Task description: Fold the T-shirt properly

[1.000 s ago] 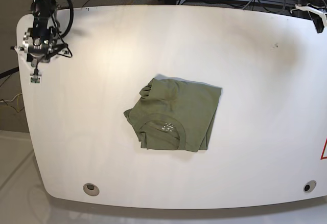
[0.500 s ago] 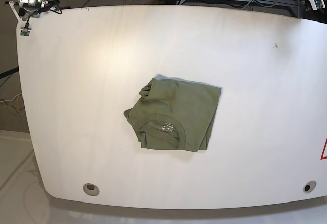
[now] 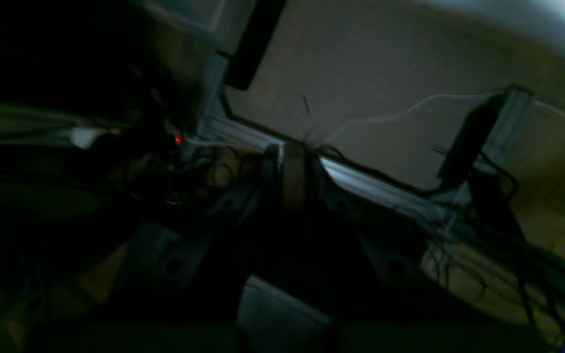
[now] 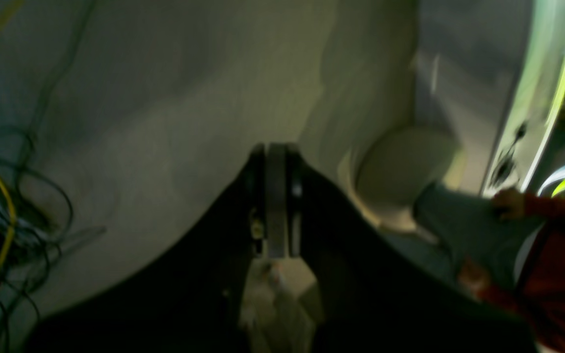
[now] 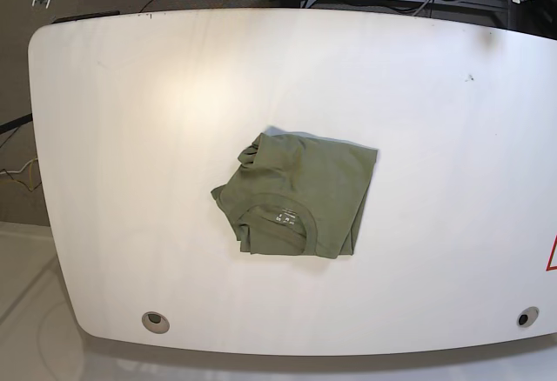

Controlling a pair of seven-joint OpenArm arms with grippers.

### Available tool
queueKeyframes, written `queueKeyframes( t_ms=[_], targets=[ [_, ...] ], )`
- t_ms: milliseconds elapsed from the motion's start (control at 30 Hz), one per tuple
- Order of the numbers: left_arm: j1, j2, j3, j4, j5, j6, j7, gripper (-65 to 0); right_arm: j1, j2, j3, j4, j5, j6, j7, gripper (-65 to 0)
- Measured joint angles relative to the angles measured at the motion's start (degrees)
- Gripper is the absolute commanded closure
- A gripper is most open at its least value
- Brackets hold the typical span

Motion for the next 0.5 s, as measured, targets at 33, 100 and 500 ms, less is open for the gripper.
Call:
queueKeyframes(
  t_ms=[33, 100, 500],
  targets=[
    [0.0, 0.0, 0.5, -0.8, 0.9, 0.0, -0.1, 0.0, 0.1, 0.0, 0.0, -1.6, -0.1, 0.1, 1.0, 0.0],
    [-0.2, -0.1, 1.4, -2.3, 2.6, 0.0, 0.1, 0.0, 0.2, 0.0, 0.0, -4.2, 0.0, 0.0, 2.2, 0.0],
    [-1.6, -1.0, 7.3, -16.2, 13.5, 0.1, -0.1, 0.0, 3.9, -0.5, -3.0, -24.7, -4.6, 10.6, 10.6, 0.0]
  ],
)
